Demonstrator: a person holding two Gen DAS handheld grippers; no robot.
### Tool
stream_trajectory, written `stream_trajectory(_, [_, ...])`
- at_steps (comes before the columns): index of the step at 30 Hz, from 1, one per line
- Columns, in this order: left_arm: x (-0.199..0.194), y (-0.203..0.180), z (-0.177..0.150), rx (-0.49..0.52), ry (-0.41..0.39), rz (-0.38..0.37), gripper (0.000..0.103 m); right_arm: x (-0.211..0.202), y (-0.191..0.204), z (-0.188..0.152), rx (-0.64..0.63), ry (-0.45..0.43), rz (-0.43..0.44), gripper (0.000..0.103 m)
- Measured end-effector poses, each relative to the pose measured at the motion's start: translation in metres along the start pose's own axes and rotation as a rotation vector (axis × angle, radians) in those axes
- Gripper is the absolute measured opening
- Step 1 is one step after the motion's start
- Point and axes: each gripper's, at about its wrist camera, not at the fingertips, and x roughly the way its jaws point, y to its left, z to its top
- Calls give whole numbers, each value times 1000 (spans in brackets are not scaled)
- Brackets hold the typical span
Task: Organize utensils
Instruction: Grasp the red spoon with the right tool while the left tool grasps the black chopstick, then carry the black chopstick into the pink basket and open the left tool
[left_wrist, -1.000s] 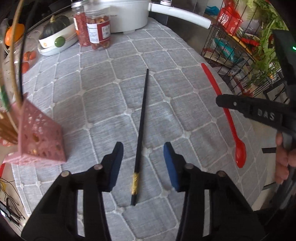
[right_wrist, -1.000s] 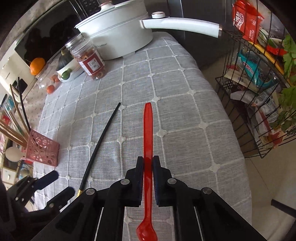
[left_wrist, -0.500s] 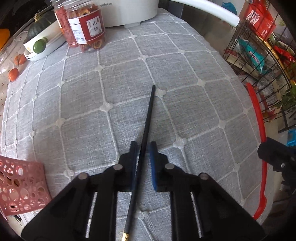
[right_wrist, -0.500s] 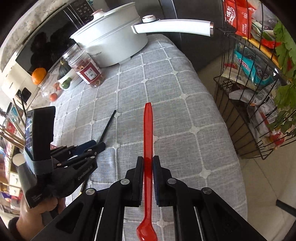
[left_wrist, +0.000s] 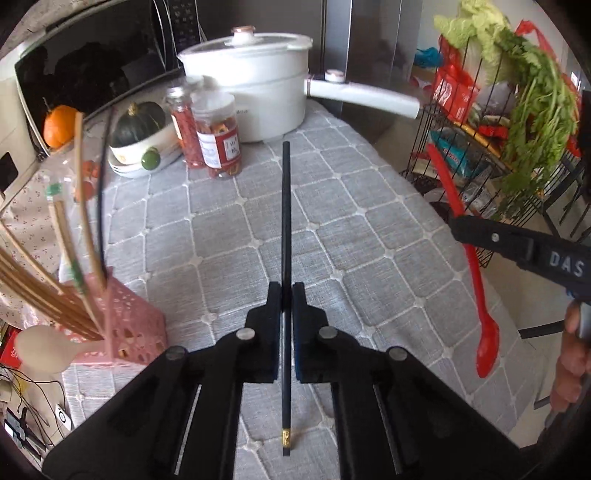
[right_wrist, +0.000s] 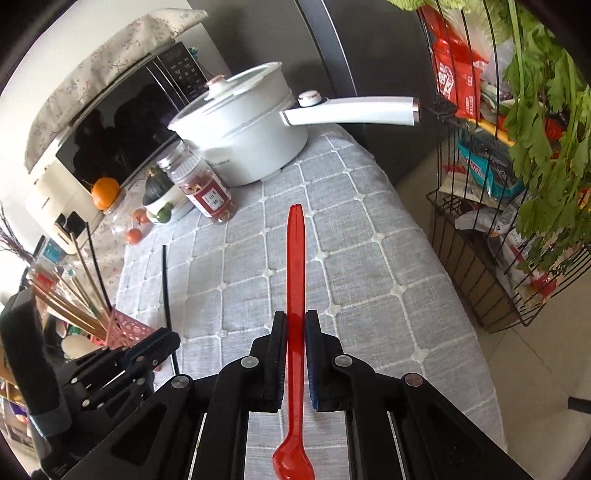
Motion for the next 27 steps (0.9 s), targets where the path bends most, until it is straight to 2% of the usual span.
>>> stream_trajectory(5, [-51, 21, -8, -26, -121, -16, 6, -28, 23, -2, -22, -87, 47, 9])
stream_trajectory(12, [-108, 60, -21, -128, -297, -31, 6, -63, 62, -10, -69, -212, 116, 9])
stream_trajectory(17, [-132, 85, -23, -169, -392, 2, 6, -74, 88, -13, -109, -259, 152, 9])
stream_trajectory(22, [-145, 108, -26, -211, -436, 47, 6, -74, 111, -15, -140, -286, 177, 9])
stream_trajectory(27, [-147, 123, -27, -241, -456, 81, 6, -66, 131, -19, -156, -278, 200, 9])
